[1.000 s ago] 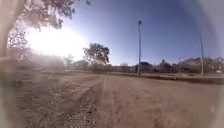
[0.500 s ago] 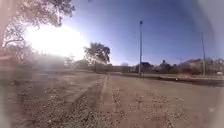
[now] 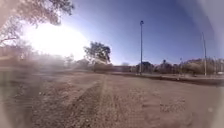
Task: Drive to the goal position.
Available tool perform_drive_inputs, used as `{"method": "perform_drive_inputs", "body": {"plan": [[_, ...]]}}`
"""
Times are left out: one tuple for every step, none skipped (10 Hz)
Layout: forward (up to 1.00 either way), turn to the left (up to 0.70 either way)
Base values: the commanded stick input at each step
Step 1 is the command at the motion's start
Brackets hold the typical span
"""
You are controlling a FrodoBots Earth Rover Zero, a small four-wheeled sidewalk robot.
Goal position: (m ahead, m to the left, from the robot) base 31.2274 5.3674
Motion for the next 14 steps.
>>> {"method": "perform_drive_inputs", "body": {"plan": [[0.50, 0.00], [0.50, 0.00], [0.50, 0.00], [0.50, 0.00], [0.50, 0.00], [0.50, 0.00], [0.50, 0.00], [0.50, 0.00], [0.50, 0.00], [0.50, 0.00], [0.50, 0.00], [0.50, 0.00], [0.50, 0.00], [0.50, 0.00]]}}
